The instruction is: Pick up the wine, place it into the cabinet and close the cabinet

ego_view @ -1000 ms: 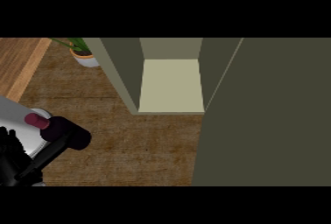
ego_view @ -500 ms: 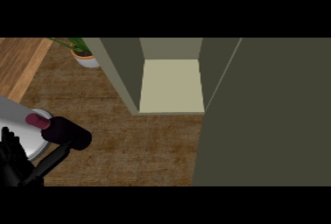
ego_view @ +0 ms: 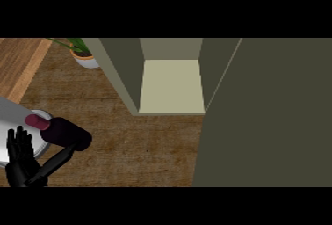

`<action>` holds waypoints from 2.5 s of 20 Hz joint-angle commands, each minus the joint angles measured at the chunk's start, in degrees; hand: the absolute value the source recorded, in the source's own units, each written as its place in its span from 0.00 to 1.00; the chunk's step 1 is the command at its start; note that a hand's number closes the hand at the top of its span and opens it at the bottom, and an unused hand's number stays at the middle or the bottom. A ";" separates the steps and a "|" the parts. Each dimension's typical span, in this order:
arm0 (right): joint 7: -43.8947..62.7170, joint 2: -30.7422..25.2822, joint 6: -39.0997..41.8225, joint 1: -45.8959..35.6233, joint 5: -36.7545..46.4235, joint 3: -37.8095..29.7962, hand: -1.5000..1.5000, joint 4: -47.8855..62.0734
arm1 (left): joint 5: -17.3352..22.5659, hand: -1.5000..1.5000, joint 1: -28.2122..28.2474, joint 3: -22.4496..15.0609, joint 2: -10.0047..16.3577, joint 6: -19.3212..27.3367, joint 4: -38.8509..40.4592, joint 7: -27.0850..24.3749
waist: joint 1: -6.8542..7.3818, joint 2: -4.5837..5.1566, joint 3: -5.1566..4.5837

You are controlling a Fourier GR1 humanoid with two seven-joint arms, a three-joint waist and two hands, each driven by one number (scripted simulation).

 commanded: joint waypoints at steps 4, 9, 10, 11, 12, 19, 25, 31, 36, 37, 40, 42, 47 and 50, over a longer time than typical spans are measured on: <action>4.41 0.21 -2.13 -0.48 -3.46 0.15 0.00 -5.49 | 1.74 0.00 -6.16 2.23 0.71 -1.02 12.14 -3.36 | 0.05 0.29 -0.33; 4.16 0.81 -3.04 -3.09 -0.19 2.35 0.00 -3.98 | 4.99 0.00 -7.36 4.75 1.61 -5.75 20.07 -8.44 | 0.21 0.32 -0.35; 3.63 0.28 -1.94 -0.56 -1.27 1.42 0.00 -6.60 | 3.92 0.00 -9.07 3.96 1.03 -2.91 19.92 -6.70 | 0.01 0.27 -0.33; 5.09 -1.87 -0.04 3.62 -7.06 -1.56 0.00 -9.78 | 5.77 0.00 -8.08 6.90 3.72 -7.27 24.25 -10.51 | -0.48 0.25 -0.36; 9.63 -1.04 -4.85 -3.01 -3.42 0.93 0.00 -9.15 | 5.33 0.00 -10.88 5.96 4.32 -6.07 24.34 -7.60 | -0.02 0.30 -0.37; 4.06 -0.82 -0.62 2.25 -4.55 -0.23 0.00 -8.40 | 9.10 0.00 -15.55 9.40 5.73 -11.22 37.31 -14.99 | -0.40 0.32 -0.38; 5.20 -0.80 -1.87 -0.41 -4.17 0.86 0.00 -7.47 | 12.00 1.00 -20.72 10.00 2.79 -17.72 45.43 -20.74 | -0.90 0.46 -0.47; 5.94 0.03 -2.80 -1.97 -2.20 2.42 0.00 -7.10 | 8.39 1.00 -23.09 7.99 5.33 -15.17 52.02 -25.34 | -0.33 0.39 -0.38; 6.73 -0.23 -3.74 -2.45 -2.91 1.17 0.00 -7.12 | 11.00 1.00 -27.36 11.07 6.96 -18.53 58.90 -29.87 | -0.74 0.52 -0.43; 2.93 -1.21 -0.77 -1.57 -4.13 -1.57 0.00 -2.89 | 9.08 1.00 -24.04 7.91 6.14 -21.62 55.65 -30.51 | -0.28 0.37 -0.34; 3.74 -0.94 -1.75 -2.14 -2.86 0.23 0.00 -3.90 | 4.99 1.00 -23.42 1.86 7.21 -31.49 54.11 -27.09 | -0.63 0.21 -0.37; 3.38 -0.56 -1.75 -1.54 -1.49 1.24 0.00 -3.22 | 1.58 1.00 -20.94 -2.67 6.02 -36.94 53.11 -29.14 | -0.50 0.04 -0.35; 3.17 -0.48 -1.23 1.65 -2.80 1.07 0.00 -5.80 | 1.70 1.00 -16.87 -4.74 7.06 -43.17 47.05 -31.02 | 0.21 0.05 -0.26; 7.07 -0.59 -4.34 -2.19 -1.97 1.75 0.00 -6.33 | 1.72 1.00 -15.71 -7.10 3.86 -40.36 39.98 -26.82 | 0.63 0.04 -0.26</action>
